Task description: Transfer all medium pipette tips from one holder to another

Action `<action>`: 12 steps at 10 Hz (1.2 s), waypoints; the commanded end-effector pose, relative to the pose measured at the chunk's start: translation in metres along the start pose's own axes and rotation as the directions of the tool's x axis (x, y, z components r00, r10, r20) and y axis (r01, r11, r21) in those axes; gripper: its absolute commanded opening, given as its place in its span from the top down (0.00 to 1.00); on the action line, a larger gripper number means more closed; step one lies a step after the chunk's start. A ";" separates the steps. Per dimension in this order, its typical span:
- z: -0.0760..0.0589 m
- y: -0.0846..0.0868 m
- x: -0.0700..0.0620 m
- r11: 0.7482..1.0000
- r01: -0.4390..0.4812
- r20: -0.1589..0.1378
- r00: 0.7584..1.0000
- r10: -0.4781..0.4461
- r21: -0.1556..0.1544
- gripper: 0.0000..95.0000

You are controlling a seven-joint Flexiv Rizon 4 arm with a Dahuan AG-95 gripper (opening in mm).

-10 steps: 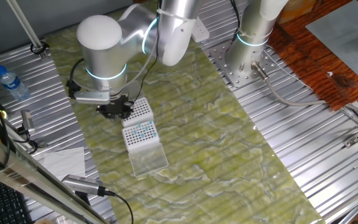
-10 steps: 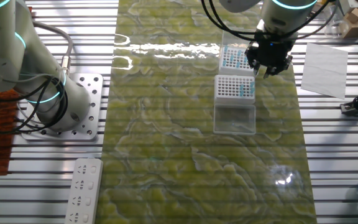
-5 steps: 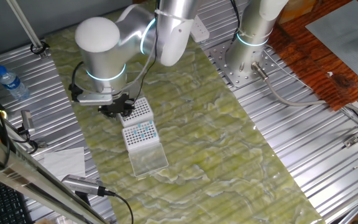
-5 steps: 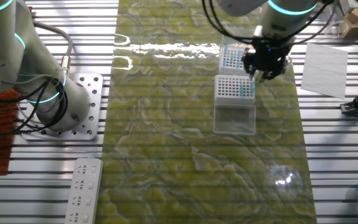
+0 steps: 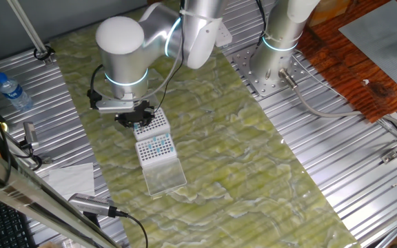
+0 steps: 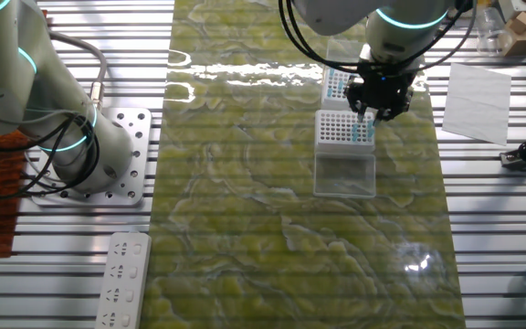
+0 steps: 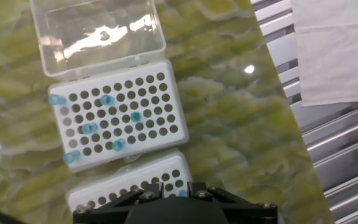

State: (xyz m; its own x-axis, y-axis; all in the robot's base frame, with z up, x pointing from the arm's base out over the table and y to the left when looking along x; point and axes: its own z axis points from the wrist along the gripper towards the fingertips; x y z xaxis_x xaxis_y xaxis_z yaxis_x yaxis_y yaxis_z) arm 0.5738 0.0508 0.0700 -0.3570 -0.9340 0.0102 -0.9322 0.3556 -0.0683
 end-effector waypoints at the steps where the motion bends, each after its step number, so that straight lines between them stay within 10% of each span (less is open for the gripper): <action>1: -0.001 0.001 0.001 1.000 0.007 0.000 1.000 -0.007 0.004 0.80; 3: -0.001 0.001 0.001 1.000 0.027 -0.001 1.000 -0.027 0.006 1.00; 8: -0.007 -0.001 0.000 1.000 0.022 -0.006 1.000 -0.022 -0.005 1.00; 12: -0.037 -0.010 -0.005 0.999 0.007 -0.040 0.999 -0.009 -0.051 1.00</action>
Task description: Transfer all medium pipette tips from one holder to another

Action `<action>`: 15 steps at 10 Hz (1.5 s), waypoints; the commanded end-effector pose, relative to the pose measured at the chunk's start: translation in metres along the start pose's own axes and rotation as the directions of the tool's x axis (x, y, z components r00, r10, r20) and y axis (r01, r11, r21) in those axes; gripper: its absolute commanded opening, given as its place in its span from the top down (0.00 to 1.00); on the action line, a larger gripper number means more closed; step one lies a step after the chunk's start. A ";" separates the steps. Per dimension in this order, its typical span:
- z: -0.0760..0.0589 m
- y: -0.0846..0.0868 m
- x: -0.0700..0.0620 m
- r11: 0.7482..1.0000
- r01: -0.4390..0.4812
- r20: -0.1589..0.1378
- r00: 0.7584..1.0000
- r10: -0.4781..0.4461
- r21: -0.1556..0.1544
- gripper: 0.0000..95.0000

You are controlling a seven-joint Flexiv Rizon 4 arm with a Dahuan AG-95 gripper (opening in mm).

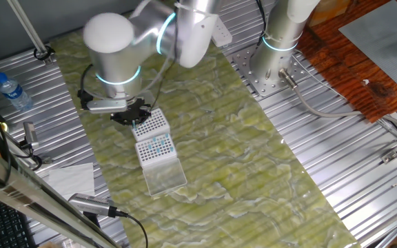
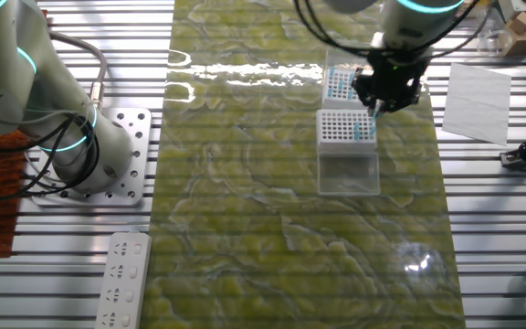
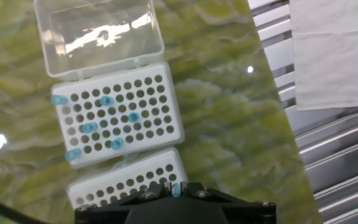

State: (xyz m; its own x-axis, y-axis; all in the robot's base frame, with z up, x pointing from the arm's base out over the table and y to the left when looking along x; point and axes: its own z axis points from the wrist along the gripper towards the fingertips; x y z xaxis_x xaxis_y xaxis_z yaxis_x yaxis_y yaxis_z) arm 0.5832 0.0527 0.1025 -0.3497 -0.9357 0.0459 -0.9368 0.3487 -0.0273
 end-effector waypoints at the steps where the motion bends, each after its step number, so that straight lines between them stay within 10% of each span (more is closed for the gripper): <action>1: -0.010 0.000 0.001 1.000 -0.005 -0.011 1.000 0.005 -0.020 1.00; 7: -0.046 0.002 -0.011 0.994 -0.073 -0.048 0.996 0.070 -0.077 1.00; 15: -0.035 0.003 -0.041 0.988 -0.132 -0.044 0.991 0.129 -0.076 1.00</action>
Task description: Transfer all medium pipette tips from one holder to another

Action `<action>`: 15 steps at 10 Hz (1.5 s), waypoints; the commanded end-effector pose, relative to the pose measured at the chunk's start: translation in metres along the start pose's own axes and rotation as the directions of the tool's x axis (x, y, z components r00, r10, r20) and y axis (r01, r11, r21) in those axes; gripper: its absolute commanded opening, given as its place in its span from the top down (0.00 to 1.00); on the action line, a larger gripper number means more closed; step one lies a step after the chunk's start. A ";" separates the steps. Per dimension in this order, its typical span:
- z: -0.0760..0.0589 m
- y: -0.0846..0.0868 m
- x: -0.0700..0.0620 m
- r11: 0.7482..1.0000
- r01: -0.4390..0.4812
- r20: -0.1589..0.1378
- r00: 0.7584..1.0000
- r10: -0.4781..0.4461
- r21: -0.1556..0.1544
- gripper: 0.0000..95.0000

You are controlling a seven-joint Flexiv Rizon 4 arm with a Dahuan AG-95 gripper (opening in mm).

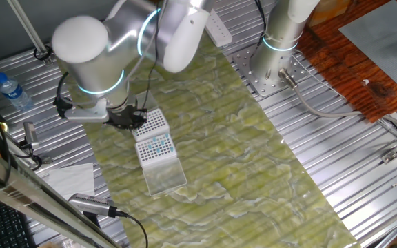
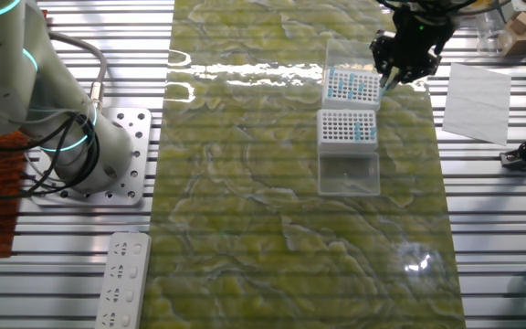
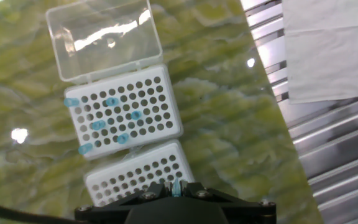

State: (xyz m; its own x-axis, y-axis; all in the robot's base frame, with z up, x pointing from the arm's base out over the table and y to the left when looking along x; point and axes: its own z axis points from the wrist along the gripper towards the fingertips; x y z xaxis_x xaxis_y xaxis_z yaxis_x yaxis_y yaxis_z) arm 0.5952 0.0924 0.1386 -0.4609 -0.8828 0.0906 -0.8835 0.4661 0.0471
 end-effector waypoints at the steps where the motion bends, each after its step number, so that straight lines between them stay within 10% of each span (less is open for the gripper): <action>1: 0.005 0.003 -0.003 1.000 -0.011 0.006 1.000 0.011 0.006 1.00; 15: 0.027 0.018 -0.018 0.998 -0.006 0.033 0.999 0.004 0.058 1.00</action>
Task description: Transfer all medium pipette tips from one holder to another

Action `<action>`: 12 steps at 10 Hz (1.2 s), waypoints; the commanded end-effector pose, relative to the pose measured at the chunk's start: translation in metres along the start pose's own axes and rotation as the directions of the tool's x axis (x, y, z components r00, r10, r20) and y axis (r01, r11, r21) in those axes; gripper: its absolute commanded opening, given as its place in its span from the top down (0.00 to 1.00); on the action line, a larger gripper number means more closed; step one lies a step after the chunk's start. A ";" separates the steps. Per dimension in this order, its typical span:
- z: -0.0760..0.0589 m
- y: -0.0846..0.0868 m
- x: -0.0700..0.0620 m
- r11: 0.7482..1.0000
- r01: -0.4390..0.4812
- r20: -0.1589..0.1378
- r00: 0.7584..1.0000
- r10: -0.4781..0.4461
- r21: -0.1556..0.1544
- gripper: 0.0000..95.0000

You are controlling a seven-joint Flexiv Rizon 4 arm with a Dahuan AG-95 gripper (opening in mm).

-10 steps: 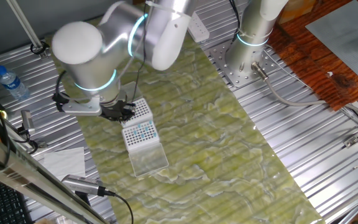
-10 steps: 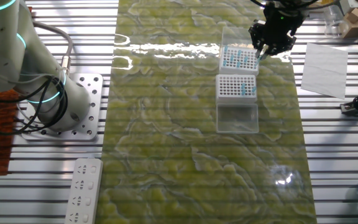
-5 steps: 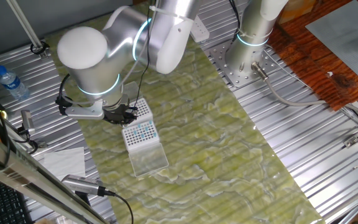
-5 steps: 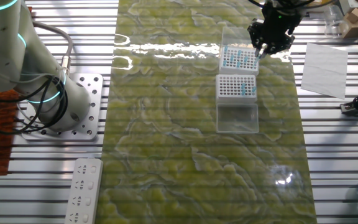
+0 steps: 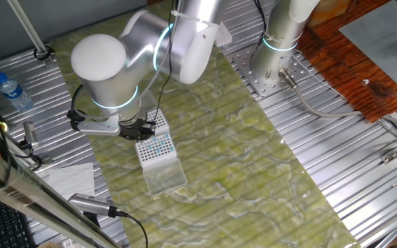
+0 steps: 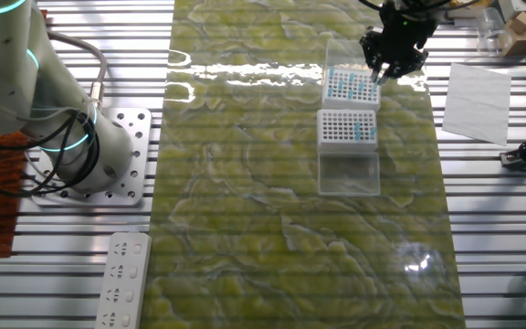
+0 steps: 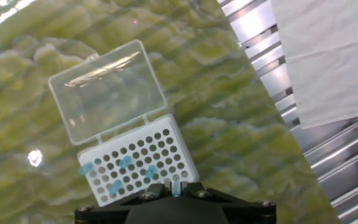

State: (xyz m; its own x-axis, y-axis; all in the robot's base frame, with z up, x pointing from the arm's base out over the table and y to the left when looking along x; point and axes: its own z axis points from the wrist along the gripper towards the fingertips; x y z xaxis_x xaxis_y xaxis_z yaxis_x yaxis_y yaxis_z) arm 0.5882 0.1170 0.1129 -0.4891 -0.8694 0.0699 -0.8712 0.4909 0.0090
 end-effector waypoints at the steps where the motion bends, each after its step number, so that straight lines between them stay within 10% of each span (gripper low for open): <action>1: 0.003 0.002 0.003 0.999 0.040 0.017 0.999 -0.040 0.030 1.00; 5: 0.006 0.000 0.004 0.996 0.072 0.024 0.997 -0.073 0.047 1.00; 6: 0.011 -0.003 0.006 0.990 0.121 0.031 0.992 -0.123 0.069 0.80; 12: 0.014 -0.016 0.028 0.974 0.211 0.025 0.977 -0.214 0.085 0.80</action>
State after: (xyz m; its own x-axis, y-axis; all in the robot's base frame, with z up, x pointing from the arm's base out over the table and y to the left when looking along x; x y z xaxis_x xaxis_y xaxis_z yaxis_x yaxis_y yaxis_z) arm 0.5864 0.0839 0.1013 -0.3054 -0.9511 0.0466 -0.9513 0.3026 -0.0594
